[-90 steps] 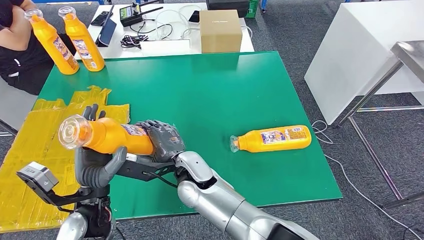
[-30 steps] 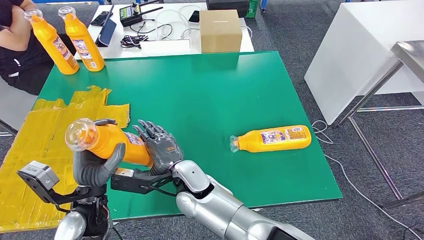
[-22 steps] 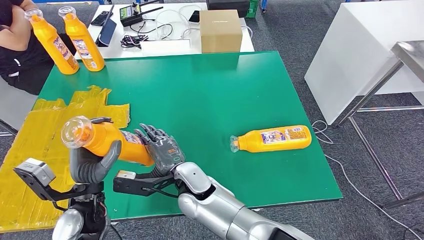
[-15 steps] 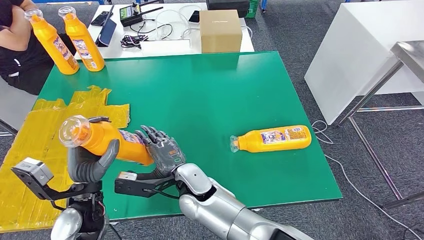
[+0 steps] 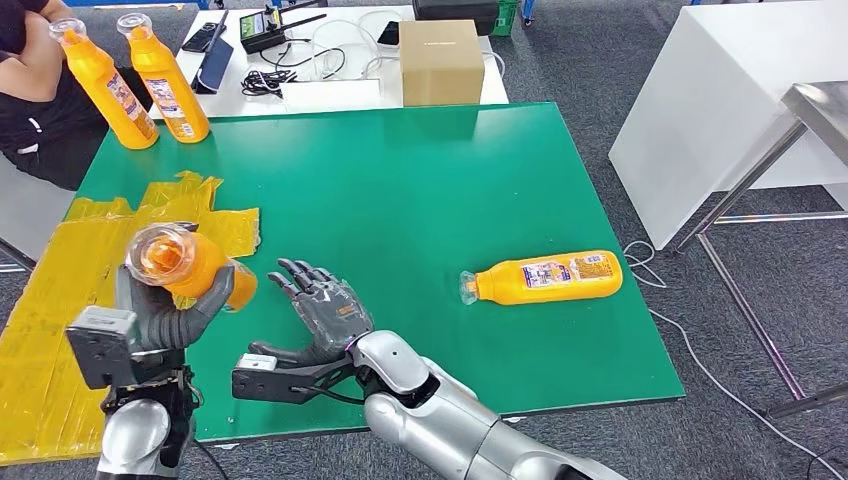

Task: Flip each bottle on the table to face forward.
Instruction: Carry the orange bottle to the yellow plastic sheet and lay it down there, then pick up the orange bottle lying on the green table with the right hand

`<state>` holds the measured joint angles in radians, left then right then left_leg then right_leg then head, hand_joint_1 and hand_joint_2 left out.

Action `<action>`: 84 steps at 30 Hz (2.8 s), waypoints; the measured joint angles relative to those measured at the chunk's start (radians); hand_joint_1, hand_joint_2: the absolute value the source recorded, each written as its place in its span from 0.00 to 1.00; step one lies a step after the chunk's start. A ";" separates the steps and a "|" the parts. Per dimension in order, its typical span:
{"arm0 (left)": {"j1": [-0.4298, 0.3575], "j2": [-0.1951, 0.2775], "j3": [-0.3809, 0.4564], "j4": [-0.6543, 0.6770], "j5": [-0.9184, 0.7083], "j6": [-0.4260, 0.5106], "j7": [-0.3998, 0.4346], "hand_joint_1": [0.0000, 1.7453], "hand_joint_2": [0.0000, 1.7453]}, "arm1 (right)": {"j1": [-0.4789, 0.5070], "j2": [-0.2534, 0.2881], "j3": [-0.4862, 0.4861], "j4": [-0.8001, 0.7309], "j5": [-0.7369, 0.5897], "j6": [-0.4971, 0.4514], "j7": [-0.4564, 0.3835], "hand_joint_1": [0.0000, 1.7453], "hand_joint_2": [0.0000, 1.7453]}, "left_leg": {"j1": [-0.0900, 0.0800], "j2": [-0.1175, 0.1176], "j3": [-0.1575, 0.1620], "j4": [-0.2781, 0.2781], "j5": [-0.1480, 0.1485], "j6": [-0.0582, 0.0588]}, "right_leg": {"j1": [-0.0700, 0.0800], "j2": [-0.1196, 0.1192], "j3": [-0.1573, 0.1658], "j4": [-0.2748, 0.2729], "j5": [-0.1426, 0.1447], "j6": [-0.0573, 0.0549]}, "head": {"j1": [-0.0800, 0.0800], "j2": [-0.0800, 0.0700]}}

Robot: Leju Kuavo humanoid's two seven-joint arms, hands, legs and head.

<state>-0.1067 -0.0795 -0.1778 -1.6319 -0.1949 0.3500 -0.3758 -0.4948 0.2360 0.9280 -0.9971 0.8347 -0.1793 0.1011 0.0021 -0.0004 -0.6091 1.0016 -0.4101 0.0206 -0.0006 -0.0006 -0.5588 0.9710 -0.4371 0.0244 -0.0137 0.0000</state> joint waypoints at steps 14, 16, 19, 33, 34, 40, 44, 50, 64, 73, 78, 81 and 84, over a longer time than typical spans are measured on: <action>-0.086 0.127 0.076 0.266 -0.924 0.277 0.181 1.00 1.00 | 0.104 -0.134 -0.064 -0.305 -0.015 0.019 -0.003 0.00 0.00 | 0.000 0.000 0.000 0.000 0.000 0.000 | 0.000 0.000 0.000 0.000 0.000 0.000 | 0.000 0.000; -0.091 0.147 0.073 0.319 -1.045 0.277 0.216 1.00 1.00 | 0.131 -0.154 -0.083 -0.353 -0.018 0.027 -0.005 0.00 0.00 | 0.000 0.000 0.000 0.000 0.000 0.000 | 0.000 0.000 0.000 0.000 0.000 0.000 | 0.000 0.000; -0.092 0.168 0.062 0.398 -1.124 0.265 0.240 1.00 1.00 | 0.164 -0.167 -0.101 -0.393 -0.011 0.028 -0.007 0.00 0.00 | 0.000 0.002 0.000 0.000 0.000 0.000 | 0.000 0.001 -0.001 0.000 0.001 -0.002 | 0.000 0.000; -0.116 0.198 -0.032 0.585 -1.194 0.144 0.253 1.00 1.00 | 0.205 -0.177 -0.136 -0.456 -0.007 0.029 -0.017 0.00 0.00 | 0.000 0.002 0.000 0.000 0.000 0.000 | 0.000 0.001 -0.001 0.000 0.002 -0.003 | 0.000 0.000; -0.116 0.198 -0.045 0.601 -1.183 0.130 0.247 1.00 1.00 | 0.208 -0.178 -0.139 -0.462 -0.005 0.029 -0.019 0.00 0.00 | 0.000 0.002 0.000 0.000 0.000 0.000 | 0.000 0.001 -0.001 0.000 0.002 -0.003 | 0.000 0.000; -0.117 0.198 -0.083 0.634 -1.039 0.035 0.178 0.00 0.00 | 0.225 -0.179 -0.154 -0.484 0.009 0.033 -0.026 0.00 0.00 | 0.000 0.001 0.000 0.000 0.000 0.000 | 0.000 0.000 0.000 0.000 0.002 -0.003 | 0.000 0.000; -0.119 0.199 -0.084 0.634 -0.920 -0.036 0.109 0.00 0.00 | 0.230 -0.179 -0.157 -0.487 0.012 0.041 -0.032 0.00 0.00 | 0.000 0.001 0.001 0.000 0.000 0.000 | 0.000 0.000 0.001 0.000 0.002 -0.003 | 0.000 0.000; -0.113 0.197 -0.084 0.621 -0.842 -0.071 0.056 0.00 0.00 | 0.234 -0.179 -0.159 -0.487 0.016 0.043 -0.039 0.00 0.00 | 0.000 0.001 0.002 0.000 0.000 -0.001 | 0.000 0.000 0.002 0.000 0.002 -0.003 | 0.000 0.000; -0.058 0.130 0.036 0.403 -0.335 -0.061 -0.186 0.00 0.00 | 0.251 -0.180 -0.168 -0.487 0.029 0.013 -0.064 0.00 0.00 | 0.000 0.001 0.001 0.000 0.001 -0.001 | 0.000 0.000 0.001 0.000 0.002 -0.003 | 0.000 0.000; -0.074 0.091 0.232 0.192 -0.045 -0.070 -0.241 0.00 0.00 | 0.312 -0.215 -0.219 -0.518 0.033 -0.079 -0.080 0.00 0.00 | 0.001 0.001 0.000 0.000 0.001 -0.001 | 0.001 0.000 0.000 0.000 0.002 -0.003 | 0.000 0.000; -0.054 0.072 0.286 0.093 0.089 -0.141 -0.197 0.00 0.00 | 0.388 -0.257 -0.282 -0.574 0.054 -0.105 -0.087 0.00 1.00 | 0.000 0.000 0.000 0.000 0.000 -0.001 | 0.000 0.000 0.000 -0.001 0.001 -0.003 | 0.000 0.000; 0.011 0.062 0.292 0.024 0.188 -0.226 -0.127 0.00 0.00 | 0.490 -0.309 -0.352 -0.642 0.075 -0.130 -0.089 0.00 1.00 | -0.001 -0.002 -0.001 0.000 0.000 0.000 | 0.000 -0.001 0.000 -0.001 0.001 -0.002 | 0.000 0.000; 0.069 0.055 0.295 -0.031 0.213 -0.250 -0.103 0.00 0.00 | 0.576 -0.357 -0.424 -0.702 0.080 -0.138 -0.098 0.00 1.00 | -0.001 -0.002 -0.004 0.000 -0.001 0.000 | -0.001 -0.001 -0.003 -0.001 0.001 -0.002 | 0.000 0.000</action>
<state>-0.0376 -0.0242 0.1168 -1.6625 0.0177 0.1004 -0.4789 0.0812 -0.1206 0.5037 -1.6991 0.9149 -0.3175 0.0031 0.0009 -0.0026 -0.6127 1.0016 -0.4108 0.0207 -0.0012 -0.0013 -0.5614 0.9701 -0.4360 0.0220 -0.0134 0.0000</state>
